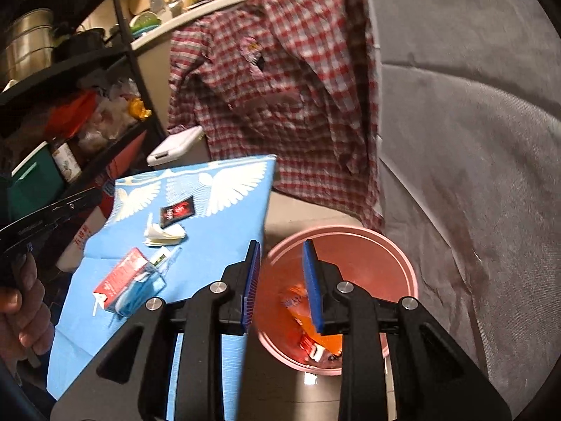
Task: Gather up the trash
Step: 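Open the left tool over the bin while the right tool releases the noodle bag, then move the left tool to the red-white milk carton while the right tool reaches the blue mask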
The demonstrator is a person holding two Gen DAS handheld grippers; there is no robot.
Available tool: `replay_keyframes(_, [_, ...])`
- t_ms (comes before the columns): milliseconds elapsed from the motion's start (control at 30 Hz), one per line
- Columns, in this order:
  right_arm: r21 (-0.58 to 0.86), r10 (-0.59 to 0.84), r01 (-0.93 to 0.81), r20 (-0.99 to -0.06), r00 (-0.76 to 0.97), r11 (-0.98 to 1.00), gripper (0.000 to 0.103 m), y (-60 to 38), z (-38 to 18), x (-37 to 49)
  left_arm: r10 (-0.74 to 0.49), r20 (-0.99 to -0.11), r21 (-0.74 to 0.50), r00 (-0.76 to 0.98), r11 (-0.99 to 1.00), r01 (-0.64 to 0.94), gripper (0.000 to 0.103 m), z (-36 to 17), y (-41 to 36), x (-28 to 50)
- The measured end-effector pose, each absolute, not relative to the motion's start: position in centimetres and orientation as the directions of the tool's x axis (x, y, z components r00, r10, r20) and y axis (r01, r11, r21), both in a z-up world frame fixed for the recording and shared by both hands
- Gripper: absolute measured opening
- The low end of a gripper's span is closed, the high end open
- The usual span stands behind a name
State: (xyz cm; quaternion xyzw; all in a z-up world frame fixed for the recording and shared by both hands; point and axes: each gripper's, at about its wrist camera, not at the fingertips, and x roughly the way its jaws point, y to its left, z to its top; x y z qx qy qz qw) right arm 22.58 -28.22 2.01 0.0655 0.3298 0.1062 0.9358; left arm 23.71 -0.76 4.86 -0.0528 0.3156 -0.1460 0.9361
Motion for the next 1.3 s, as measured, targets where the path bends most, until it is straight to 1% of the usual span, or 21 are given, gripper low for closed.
replay_keyframes(267, [0.192, 0.297, -0.227, -0.585, 0.754, 0.955, 0.026, -24.3, 2.3, 21.9, -0.245, -0.57, -0.193, 0.784, 0.968, 0.162, 0.001, 5.2, 4.7, 22.5])
replay_keyframes(400, [0.22, 0.361, -0.287, -0.59, 0.722, 0.932, 0.026, -21.6, 1.8, 21.8, -0.224, -0.583, -0.182, 0.781, 0.973, 0.143, 0.001, 4.8, 6.8, 21.9])
replay_keyframes(633, [0.275, 0.463, -0.376, -0.602, 0.65, 0.885, 0.024, -16.8, 1.1, 21.8, -0.212, -0.635, -0.166, 0.742, 0.976, 0.137, 0.001, 2.8, 9.7, 21.3])
replay_keyframes(867, [0.295, 0.503, -0.417, -0.634, 0.587, 0.86, 0.025, -13.2, -0.5, 22.8, -0.23, -0.695, -0.135, 0.681, 0.972, 0.191, 0.002, -0.7, 10.0, 19.8])
replay_keyframes(900, [0.299, 0.504, -0.417, -0.639, 0.58, 0.858, 0.025, -12.9, -0.8, 22.9, -0.23, -0.7, -0.129, 0.676, 0.972, 0.197, 0.009, -1.0, 9.9, 19.7])
replay_keyframes(933, [0.304, 0.508, -0.418, -0.648, 0.568, 0.856, 0.026, -12.5, -1.2, 23.2, -0.23, -0.706, -0.122, 0.67, 0.971, 0.205, 0.025, -1.5, 9.7, 19.5])
replay_keyframes(1000, [0.314, 0.512, -0.417, -0.658, 0.551, 0.853, 0.026, -12.0, -1.7, 23.6, -0.231, -0.709, -0.111, 0.666, 0.97, 0.218, 0.041, -2.3, 9.4, 19.1])
replay_keyframes(1067, [0.325, 0.519, -0.418, -0.669, 0.533, 0.848, 0.026, -11.4, -2.3, 23.9, -0.241, -0.715, -0.095, 0.656, 0.964, 0.25, 0.045, -2.9, 8.8, 18.9])
replay_keyframes(1133, [0.329, 0.522, -0.421, -0.676, 0.519, 0.845, 0.026, -10.7, -2.6, 24.3, -0.248, -0.718, -0.086, 0.65, 0.959, 0.271, 0.054, -3.4, 8.2, 18.9])
replay_keyframes(1167, [0.328, 0.522, -0.423, -0.678, 0.518, 0.845, 0.026, -10.5, -2.7, 24.3, -0.248, -0.722, -0.079, 0.645, 0.957, 0.279, 0.056, -3.7, 7.9, 18.9])
replay_keyframes(1300, [0.321, 0.518, -0.428, -0.69, 0.506, 0.845, 0.026, -9.8, -3.4, 24.7, -0.237, -0.755, -0.049, 0.612, 0.95, 0.307, 0.056, -5.2, 6.8, 19.5])
